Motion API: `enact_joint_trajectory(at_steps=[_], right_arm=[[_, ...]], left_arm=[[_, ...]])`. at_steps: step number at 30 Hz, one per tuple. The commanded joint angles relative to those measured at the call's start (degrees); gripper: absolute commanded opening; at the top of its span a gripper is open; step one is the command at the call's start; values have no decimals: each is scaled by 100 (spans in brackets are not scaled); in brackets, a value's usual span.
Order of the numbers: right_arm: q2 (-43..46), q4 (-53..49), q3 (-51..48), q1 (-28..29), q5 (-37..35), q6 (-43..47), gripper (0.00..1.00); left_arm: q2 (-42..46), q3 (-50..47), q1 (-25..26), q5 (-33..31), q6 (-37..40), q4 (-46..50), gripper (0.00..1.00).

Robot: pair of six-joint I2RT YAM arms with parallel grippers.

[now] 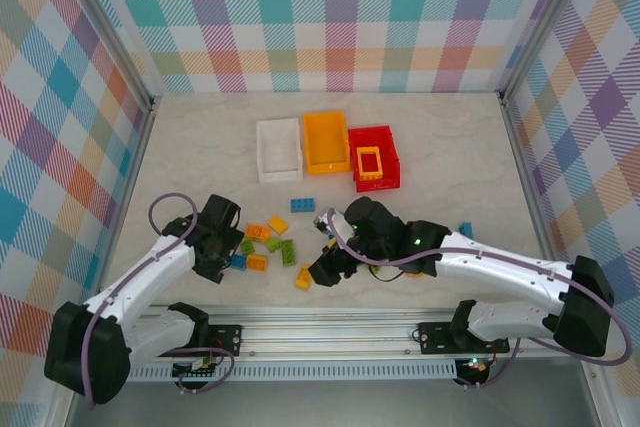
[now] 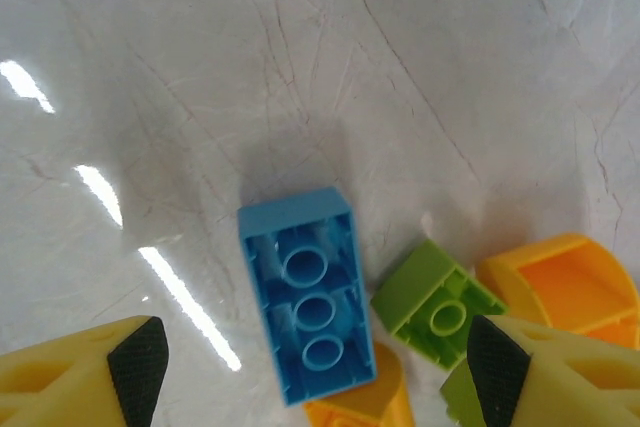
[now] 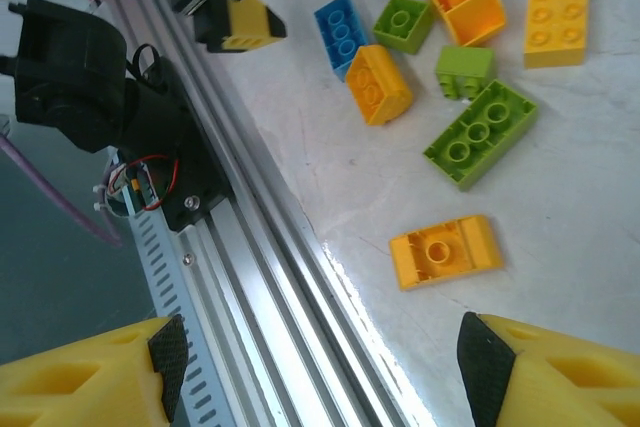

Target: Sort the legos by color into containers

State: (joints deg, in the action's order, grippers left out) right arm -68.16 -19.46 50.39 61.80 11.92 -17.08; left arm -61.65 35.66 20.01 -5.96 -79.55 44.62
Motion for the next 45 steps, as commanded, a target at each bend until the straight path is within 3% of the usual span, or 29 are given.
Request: enact_joint_trajectory(at_steps=[1,10,16,18,21,25,29,32,40,45], right_arm=[[-176,265,212,149,24,21,73],[-334,310,226,271,-294,-161,72],[-318,246,295,271,-540,-238,70],[-208,207,291,271,-853,-306,70],[135,266,184,263,-1762,-590,70],[523,851,-69,148,-2843,-939,73],[560,1518,-108,-70,-3261,-1037,74],[511,1839,-55,-266,-3269,-1068,75],[554,1592,23,-486,-3214,-1238,74],[776,1443,-302,-537,-3263,-1465,74]], left_arm=[[-320,-138,-237,263,-87,-476,79],[-745,-470,-287,466,-261,-902,56],[-279,-365,-287,77,-242,-595,34],[26,-65,-287,-224,-9,-377,30],[69,801,-283,-631,846,-123,33],[-953,2209,-228,-488,2197,-33,32],[-2250,3575,-127,-188,3242,-172,31],[-3421,4768,-29,-331,3829,44,31],[-6052,7538,-6,-323,4678,661,31],[-6658,8207,-10,-398,4746,935,37]])
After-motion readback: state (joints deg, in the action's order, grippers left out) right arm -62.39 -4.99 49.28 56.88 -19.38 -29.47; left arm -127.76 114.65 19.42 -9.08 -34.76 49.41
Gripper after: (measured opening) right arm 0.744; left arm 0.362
